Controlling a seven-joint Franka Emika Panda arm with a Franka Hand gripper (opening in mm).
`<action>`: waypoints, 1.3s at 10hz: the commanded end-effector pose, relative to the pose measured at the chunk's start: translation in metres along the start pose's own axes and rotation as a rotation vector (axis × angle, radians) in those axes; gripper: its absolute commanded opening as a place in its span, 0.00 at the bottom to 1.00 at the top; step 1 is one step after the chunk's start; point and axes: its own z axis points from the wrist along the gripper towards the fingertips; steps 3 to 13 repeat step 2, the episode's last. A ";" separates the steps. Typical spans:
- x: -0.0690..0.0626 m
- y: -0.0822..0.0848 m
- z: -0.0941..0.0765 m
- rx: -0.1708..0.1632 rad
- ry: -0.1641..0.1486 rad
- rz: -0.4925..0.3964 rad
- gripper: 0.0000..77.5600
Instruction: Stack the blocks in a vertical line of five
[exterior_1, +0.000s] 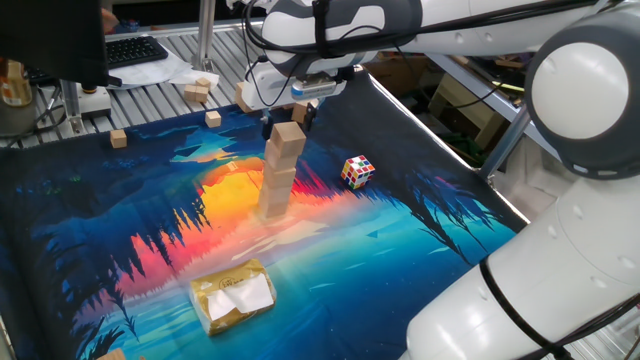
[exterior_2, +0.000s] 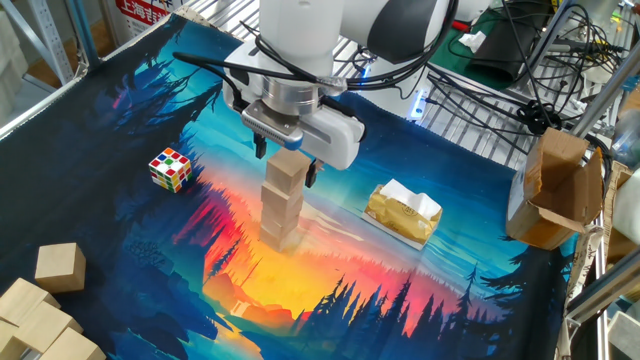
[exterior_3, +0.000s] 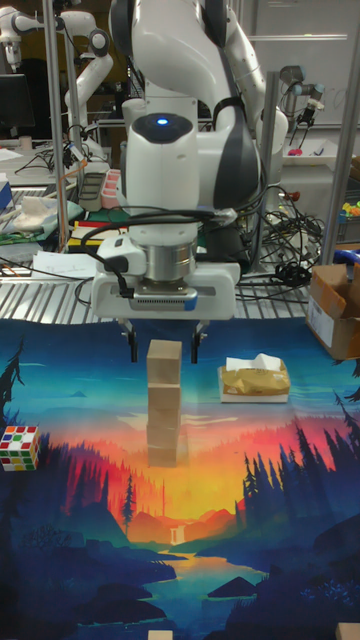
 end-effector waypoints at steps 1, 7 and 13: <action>-0.001 0.000 -0.002 0.005 -0.007 0.007 1.00; -0.001 0.000 -0.002 0.005 -0.007 0.009 1.00; -0.001 0.000 -0.002 0.005 -0.007 0.009 1.00</action>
